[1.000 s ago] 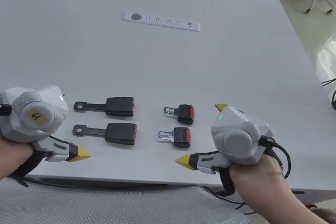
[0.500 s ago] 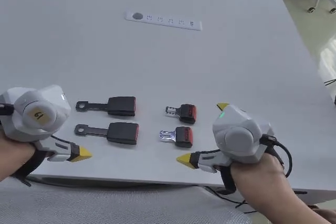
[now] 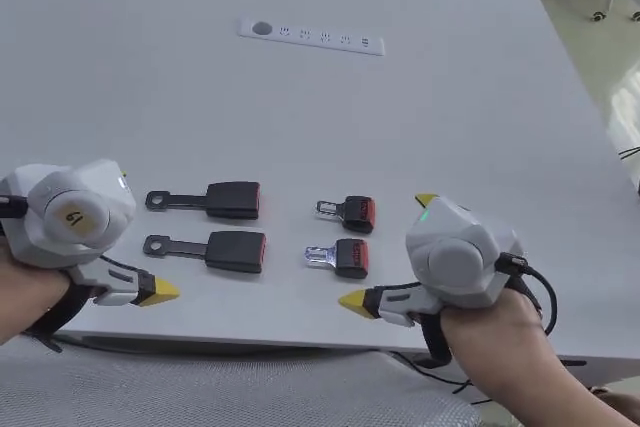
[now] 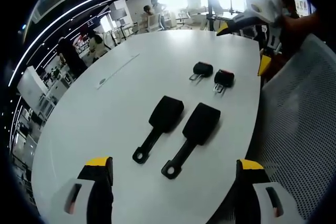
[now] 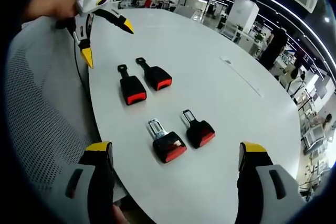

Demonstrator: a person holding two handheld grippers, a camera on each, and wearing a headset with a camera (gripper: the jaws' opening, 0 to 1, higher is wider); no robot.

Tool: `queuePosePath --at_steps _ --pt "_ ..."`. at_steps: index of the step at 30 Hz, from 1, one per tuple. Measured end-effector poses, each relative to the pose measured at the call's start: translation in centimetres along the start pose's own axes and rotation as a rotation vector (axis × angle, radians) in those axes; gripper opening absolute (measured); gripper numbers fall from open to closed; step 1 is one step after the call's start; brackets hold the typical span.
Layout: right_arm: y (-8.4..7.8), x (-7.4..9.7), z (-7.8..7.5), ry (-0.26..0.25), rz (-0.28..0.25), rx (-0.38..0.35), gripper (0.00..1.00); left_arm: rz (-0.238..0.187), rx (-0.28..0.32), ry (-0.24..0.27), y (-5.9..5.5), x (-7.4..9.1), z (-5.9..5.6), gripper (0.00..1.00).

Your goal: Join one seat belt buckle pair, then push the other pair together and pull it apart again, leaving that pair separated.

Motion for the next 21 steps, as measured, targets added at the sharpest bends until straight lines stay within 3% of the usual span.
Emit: queuePosePath --at_steps 10,21 --pt "0.07 0.04 0.09 -0.001 -0.012 -0.009 1.0 -0.013 -0.013 -0.008 0.18 0.04 -0.24 0.99" --pt "-0.01 0.04 0.17 0.008 -0.012 0.008 0.98 0.01 -0.004 -0.008 -0.15 0.02 -0.17 0.95"
Point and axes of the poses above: the centre of the closed fingertips' face, and the gripper's own axes: x roughly backward along the fingers, z roughly to its left, y roughly out of its top, the point moved 9 cm from there along x, roughly backward along the fingers, and after that the axes turned 13 degrees about y, right-handed, at the moved point
